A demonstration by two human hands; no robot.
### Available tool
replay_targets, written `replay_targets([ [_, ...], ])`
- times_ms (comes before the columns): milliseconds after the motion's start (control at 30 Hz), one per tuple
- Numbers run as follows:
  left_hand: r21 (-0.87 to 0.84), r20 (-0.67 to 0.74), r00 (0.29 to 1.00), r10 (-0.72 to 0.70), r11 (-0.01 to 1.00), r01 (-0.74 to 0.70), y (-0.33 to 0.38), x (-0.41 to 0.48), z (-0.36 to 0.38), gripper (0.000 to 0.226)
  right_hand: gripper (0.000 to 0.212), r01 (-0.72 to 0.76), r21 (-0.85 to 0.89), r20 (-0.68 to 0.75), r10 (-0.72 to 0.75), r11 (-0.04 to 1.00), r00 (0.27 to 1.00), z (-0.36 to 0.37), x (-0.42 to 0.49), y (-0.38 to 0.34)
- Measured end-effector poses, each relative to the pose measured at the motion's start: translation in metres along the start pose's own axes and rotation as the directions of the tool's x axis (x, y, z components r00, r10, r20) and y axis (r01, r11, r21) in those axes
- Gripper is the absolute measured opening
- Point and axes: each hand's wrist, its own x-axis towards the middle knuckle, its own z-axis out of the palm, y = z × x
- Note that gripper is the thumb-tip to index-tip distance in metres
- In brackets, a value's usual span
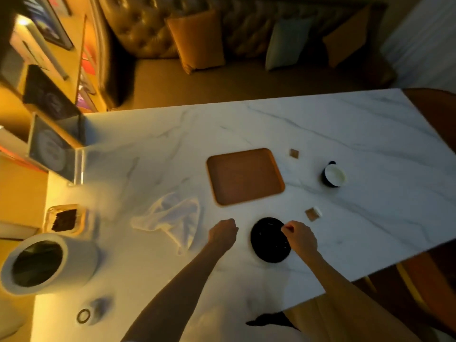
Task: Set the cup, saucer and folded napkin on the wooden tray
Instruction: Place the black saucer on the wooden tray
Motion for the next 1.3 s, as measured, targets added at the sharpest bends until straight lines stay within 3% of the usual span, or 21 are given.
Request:
replay_targets([
  [267, -0.19, 0.072, 0.97, -0.231, 0.952, 0.24, 0.055, 0.01, 0.057, 0.03, 0.023, -0.15, 0.128, 0.128, 0.133, 0.98, 0.983, -0.001, 0.027, 0.074],
  [400, -0.3, 0.102, 0.935, -0.339, 0.886, 0.354, 0.071, 0.015, 0.07, 0.036, 0.038, -0.169, 0.204, 0.299, 0.103, 0.964, 0.949, 0.008, 0.05, 0.085],
  [500, -0.345, 0.122, 0.914, -0.387, 0.847, 0.405, 0.076, 0.017, 0.08, 0.033, 0.03, -0.127, 0.232, 0.373, 0.033, 0.964, 0.927, 0.016, 0.061, 0.089],
  [600, -0.445, 0.147, 0.884, -0.444, 0.768, 0.46, 0.076, 0.018, 0.091, 0.03, 0.024, -0.097, 0.278, 0.43, -0.033, 0.956, 0.902, 0.022, 0.068, 0.092],
  [700, -0.616, 0.19, 0.825, -0.531, 0.59, 0.522, 0.08, 0.019, 0.1, 0.028, 0.026, -0.152, 0.357, 0.445, -0.024, 0.922, 0.895, 0.027, 0.075, 0.098],
  [833, -0.761, 0.228, 0.783, -0.579, 0.396, 0.514, 0.083, 0.018, 0.108, 0.025, 0.032, -0.303, 0.467, 0.499, 0.036, 0.83, 0.866, 0.029, 0.081, 0.102],
  [967, -0.783, 0.198, 0.783, -0.589, 0.385, 0.488, 0.083, 0.016, 0.109, 0.024, 0.034, -0.359, 0.518, 0.512, 0.055, 0.776, 0.857, 0.03, 0.081, 0.102],
  [1300, -0.875, 0.128, 0.837, -0.532, 0.337, 0.347, 0.072, 0.022, 0.084, 0.018, 0.034, -0.304, 0.566, 0.479, -0.006, 0.766, 0.878, 0.013, 0.103, 0.079],
])
